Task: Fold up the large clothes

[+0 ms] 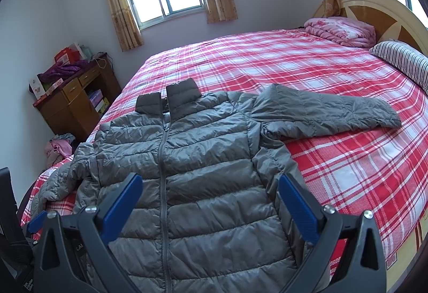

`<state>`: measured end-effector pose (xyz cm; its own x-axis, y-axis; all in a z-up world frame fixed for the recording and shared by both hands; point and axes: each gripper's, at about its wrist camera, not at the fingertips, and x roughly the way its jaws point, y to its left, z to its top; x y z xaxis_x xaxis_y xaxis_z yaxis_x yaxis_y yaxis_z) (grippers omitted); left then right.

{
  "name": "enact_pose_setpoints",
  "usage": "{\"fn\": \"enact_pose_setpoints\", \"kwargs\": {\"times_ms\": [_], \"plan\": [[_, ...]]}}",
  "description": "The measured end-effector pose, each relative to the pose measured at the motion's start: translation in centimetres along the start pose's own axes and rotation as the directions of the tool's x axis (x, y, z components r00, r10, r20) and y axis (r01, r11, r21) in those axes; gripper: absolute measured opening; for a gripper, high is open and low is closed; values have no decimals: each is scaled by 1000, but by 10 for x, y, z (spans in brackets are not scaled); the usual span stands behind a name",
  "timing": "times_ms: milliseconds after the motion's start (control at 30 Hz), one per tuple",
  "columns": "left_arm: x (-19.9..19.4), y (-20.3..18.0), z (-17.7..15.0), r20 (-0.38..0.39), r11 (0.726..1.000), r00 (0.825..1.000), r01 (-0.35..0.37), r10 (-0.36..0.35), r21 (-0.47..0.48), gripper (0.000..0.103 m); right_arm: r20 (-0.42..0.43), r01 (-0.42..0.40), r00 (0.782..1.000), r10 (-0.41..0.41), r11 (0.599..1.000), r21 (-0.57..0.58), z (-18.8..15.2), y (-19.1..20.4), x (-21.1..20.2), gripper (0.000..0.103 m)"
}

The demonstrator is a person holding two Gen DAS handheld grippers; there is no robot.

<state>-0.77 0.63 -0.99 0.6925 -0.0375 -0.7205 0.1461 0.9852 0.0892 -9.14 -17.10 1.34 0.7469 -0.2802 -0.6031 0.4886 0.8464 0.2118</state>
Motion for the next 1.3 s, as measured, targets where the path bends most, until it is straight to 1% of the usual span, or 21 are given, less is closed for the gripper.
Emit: {"fn": "enact_pose_setpoints", "kwargs": {"times_ms": [33,267,333,533,800,833,1033,1067,1300], "plan": [[-1,-3,4,4,1000,1000,-9,9,3,102,0,-1,1000,1,1000,0,0,0,0,103],[0,-8,0,0,1000,1000,-8,8,3,102,1,0,1000,0,1000,1,1,-1,0,103],[-1,-2,4,3,1000,1000,-8,8,3,102,-2,1,1000,-1,1000,2,1,-1,0,103],[-1,-6,0,1,1000,1000,-8,8,3,102,-3,-1,1000,1,1000,1,-4,2,1,103],[1,-13,-4,-1,1000,1000,-9,9,8,102,-5,-2,1000,2,1000,3,-3,0,2,103],[1,-7,0,-3,1000,1000,-8,8,7,102,-5,-2,1000,2,1000,4,-4,1,1,103],[2,-14,-4,-7,1000,1000,-8,8,11,102,-11,-3,1000,3,1000,6,-7,2,2,103],[2,-10,-1,-6,1000,1000,-8,8,8,102,-11,-3,1000,3,1000,7,-7,1,3,103],[3,-18,-10,-11,1000,1000,-7,8,11,102,-22,4,1000,-4,1000,5,-12,2,5,103]]}}
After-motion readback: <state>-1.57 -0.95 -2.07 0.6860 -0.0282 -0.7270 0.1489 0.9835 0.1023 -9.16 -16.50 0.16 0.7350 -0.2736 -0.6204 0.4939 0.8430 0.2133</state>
